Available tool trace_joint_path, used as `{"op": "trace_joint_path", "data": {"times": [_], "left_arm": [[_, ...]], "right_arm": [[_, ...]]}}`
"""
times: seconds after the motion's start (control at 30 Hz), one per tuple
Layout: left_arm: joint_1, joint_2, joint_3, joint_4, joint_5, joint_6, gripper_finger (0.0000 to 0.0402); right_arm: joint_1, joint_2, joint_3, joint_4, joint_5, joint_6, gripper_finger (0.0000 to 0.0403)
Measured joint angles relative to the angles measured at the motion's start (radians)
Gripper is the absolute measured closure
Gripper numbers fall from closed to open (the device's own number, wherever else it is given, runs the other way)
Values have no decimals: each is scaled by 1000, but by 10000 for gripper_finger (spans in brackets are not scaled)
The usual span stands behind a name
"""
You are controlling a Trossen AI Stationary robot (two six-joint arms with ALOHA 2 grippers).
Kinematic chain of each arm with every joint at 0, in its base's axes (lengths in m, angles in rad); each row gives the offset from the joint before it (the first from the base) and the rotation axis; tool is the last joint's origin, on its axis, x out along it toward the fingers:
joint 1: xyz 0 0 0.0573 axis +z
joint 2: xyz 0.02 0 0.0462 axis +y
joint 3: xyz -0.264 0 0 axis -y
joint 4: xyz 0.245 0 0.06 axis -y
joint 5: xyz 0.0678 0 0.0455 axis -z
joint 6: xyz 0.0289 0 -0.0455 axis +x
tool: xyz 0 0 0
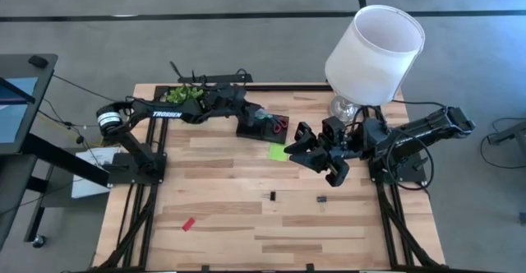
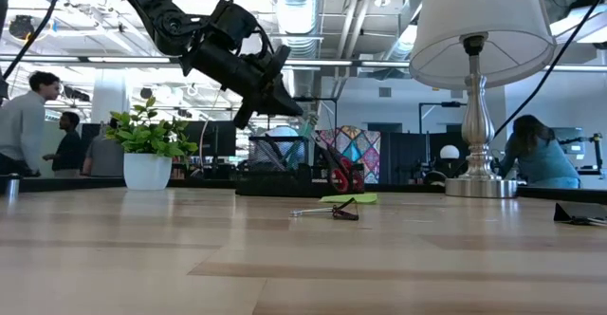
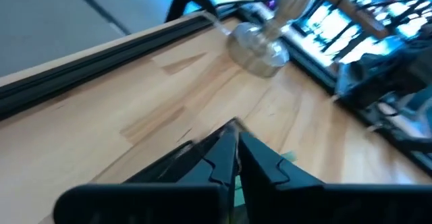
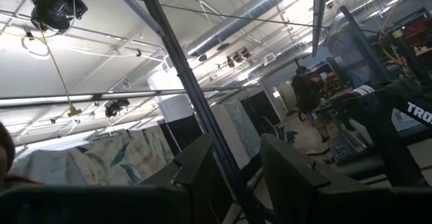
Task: Pick and place office supplies into organizer
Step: Put the black scissor into the black desk organizer
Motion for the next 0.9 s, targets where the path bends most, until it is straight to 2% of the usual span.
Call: {"op": "trace_joint_path", "data": {"times": [0.13,0.33,0.47,0.7,0.8,0.9], "left_arm": [[0,-4,0,35,25,-20,400],[2,-28,-1,60,31,-23,401],[3,-55,-1,57,30,-22,401],[15,-107,-1,53,35,-2,401],[21,-122,-1,46,36,18,401],[24,-126,-1,43,36,21,401]], "right_arm": [[1,-1,0,-25,9,0,285],[1,-1,0,-251,82,-43,285],[-4,5,0,-389,216,73,285],[-6,32,0,-735,555,374,285],[-14,73,0,-817,607,434,285],[-28,132,0,-827,610,447,285]]}}
